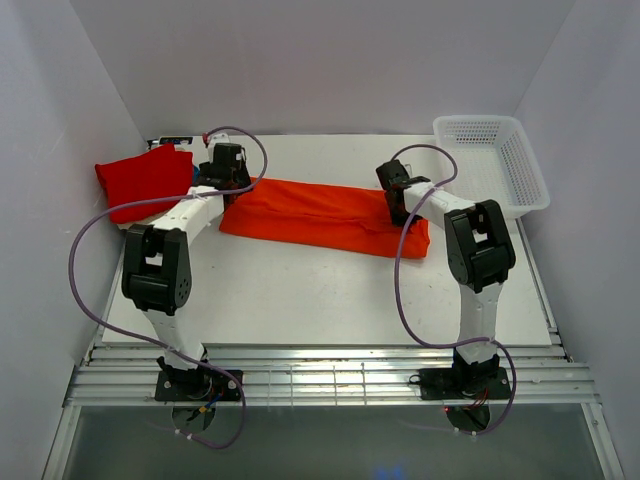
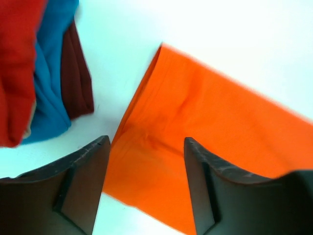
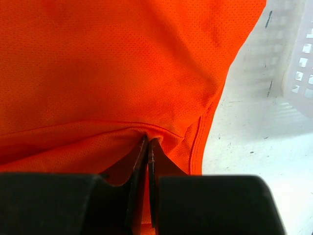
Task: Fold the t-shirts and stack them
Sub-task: Fold the other side of the tshirt into a rectangle
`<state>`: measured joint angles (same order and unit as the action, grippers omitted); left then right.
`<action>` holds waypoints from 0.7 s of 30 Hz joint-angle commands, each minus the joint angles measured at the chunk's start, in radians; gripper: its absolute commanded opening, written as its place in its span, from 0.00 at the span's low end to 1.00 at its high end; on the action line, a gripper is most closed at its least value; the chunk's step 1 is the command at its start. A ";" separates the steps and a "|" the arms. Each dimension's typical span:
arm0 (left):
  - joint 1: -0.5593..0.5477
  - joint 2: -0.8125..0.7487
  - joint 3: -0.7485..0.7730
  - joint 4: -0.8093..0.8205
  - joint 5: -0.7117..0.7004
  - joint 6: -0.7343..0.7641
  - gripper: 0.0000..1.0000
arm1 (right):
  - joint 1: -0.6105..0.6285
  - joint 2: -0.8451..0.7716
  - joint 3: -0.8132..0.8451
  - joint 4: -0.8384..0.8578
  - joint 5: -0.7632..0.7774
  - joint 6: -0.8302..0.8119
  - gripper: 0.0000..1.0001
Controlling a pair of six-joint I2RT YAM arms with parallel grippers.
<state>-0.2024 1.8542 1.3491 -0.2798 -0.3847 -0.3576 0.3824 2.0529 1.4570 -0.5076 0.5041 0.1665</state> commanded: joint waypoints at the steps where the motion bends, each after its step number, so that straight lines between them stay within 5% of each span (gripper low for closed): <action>1: -0.018 -0.104 0.021 0.166 -0.051 0.060 0.74 | -0.010 0.003 0.029 0.009 0.027 -0.007 0.08; 3: -0.020 -0.093 0.048 0.183 -0.063 0.068 0.80 | -0.010 -0.002 0.028 0.007 0.027 -0.005 0.08; 7: -0.044 -0.108 0.078 0.202 -0.082 0.080 0.83 | -0.011 -0.037 0.011 0.014 0.053 0.002 0.25; 13: -0.277 -0.213 -0.148 0.382 -0.082 0.066 0.65 | -0.010 -0.140 -0.037 0.075 0.111 0.013 0.49; 14: -0.317 -0.210 -0.172 0.419 -0.073 0.063 0.59 | -0.010 -0.163 -0.046 0.086 0.120 0.013 0.62; 15: -0.372 -0.198 -0.189 0.421 -0.059 0.021 0.36 | -0.008 -0.186 -0.070 0.110 0.128 0.010 0.63; 17: -0.413 -0.138 -0.183 0.418 -0.014 -0.009 0.07 | -0.004 -0.276 -0.107 0.145 0.131 0.001 0.62; 19: -0.460 -0.093 -0.173 0.419 0.015 -0.040 0.00 | 0.000 -0.371 -0.176 0.199 0.097 -0.015 0.56; 20: -0.479 -0.048 -0.168 0.419 0.017 -0.043 0.00 | 0.000 -0.402 -0.199 0.216 0.070 -0.019 0.33; 21: -0.509 -0.026 -0.165 0.421 0.004 -0.044 0.00 | 0.000 -0.430 -0.243 0.234 0.001 -0.025 0.20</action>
<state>-0.6922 1.7733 1.1770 0.1150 -0.3946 -0.3588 0.3752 1.7412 1.2850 -0.3893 0.5747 0.1577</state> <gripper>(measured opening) 0.015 0.349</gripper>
